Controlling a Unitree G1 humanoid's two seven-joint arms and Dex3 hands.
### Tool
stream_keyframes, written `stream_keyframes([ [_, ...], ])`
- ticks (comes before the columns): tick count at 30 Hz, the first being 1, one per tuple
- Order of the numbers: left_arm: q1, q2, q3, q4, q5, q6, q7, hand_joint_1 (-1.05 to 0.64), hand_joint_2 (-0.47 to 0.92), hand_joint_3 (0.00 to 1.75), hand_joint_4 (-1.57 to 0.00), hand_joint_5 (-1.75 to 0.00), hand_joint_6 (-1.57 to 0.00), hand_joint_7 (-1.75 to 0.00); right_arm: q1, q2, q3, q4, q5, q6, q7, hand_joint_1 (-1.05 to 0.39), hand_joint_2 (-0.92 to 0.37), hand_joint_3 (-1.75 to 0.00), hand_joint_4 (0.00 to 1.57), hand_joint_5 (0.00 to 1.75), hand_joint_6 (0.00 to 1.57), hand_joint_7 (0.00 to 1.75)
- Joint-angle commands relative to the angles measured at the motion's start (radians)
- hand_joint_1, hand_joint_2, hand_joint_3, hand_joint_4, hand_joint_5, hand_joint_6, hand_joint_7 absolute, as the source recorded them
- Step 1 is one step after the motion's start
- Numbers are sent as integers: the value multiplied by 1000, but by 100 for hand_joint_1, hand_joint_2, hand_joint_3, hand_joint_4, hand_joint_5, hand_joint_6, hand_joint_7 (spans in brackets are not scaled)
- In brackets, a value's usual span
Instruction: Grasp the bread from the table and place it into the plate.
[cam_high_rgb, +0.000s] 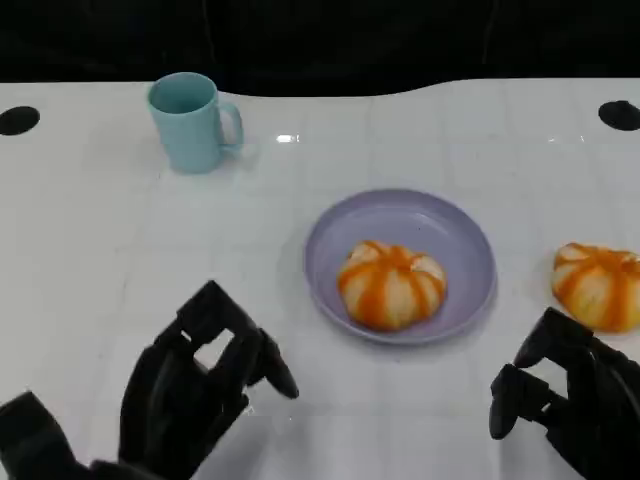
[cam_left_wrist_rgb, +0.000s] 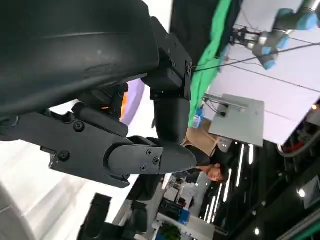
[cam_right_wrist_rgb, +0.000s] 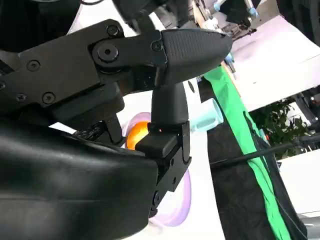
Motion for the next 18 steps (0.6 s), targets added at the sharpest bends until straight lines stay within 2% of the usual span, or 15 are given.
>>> stream_keyframes([
  [1, 37, 10, 6, -35, -23, 31, 4, -56, 92, 48, -77, -175, -51, -175, 11, -11, -4, -15, 3, -7, 3, -59, -92, -37, 74, 175, 59, 160],
  [7, 76, 25, 0, -66, -2, 59, 21, -55, 92, 49, -78, -175, -51, -175, 12, -12, -4, -21, 5, -2, -2, -60, -92, -34, 75, 175, 60, 160],
  [18, 66, 33, 0, -59, -5, 73, 16, -56, 92, 48, -81, -175, -54, -175, 12, -13, -8, -19, 6, -2, -7, -58, -92, -33, 74, 175, 61, 158],
])
